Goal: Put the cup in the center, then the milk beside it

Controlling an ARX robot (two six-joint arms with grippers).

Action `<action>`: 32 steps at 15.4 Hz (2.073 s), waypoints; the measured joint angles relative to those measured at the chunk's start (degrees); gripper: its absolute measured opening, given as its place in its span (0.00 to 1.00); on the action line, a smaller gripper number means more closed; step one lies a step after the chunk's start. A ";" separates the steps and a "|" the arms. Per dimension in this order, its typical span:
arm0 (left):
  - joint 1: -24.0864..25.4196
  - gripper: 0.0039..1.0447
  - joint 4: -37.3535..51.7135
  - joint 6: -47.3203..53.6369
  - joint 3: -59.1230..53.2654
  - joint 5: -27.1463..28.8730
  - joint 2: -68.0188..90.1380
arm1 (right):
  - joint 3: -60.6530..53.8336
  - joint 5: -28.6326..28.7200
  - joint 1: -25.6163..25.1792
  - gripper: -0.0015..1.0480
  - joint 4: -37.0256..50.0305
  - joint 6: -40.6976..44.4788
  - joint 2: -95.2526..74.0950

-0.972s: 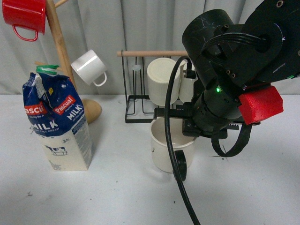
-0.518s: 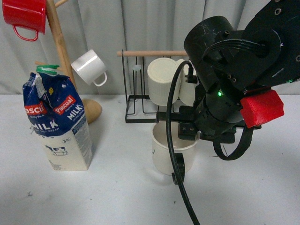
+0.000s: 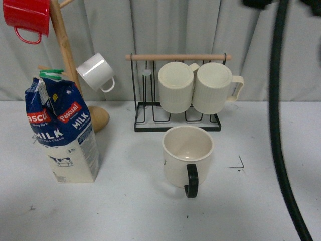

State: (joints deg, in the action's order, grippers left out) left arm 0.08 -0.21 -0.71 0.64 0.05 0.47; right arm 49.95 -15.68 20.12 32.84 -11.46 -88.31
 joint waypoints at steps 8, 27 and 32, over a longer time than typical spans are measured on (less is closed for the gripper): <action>0.00 0.94 0.00 0.00 0.00 -0.02 0.00 | -35.80 6.71 -11.63 0.02 5.18 11.26 36.15; 0.00 0.94 0.00 0.00 0.00 -0.02 0.00 | -49.31 15.56 -20.13 0.02 -16.20 11.32 71.91; 0.00 0.94 0.00 0.00 0.00 -0.02 0.00 | -49.31 15.56 -20.13 0.02 -21.86 11.32 77.48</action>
State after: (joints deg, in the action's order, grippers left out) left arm 0.08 -0.21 -0.71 0.64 0.03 0.47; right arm 0.64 -0.12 -0.01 10.98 -0.14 -10.83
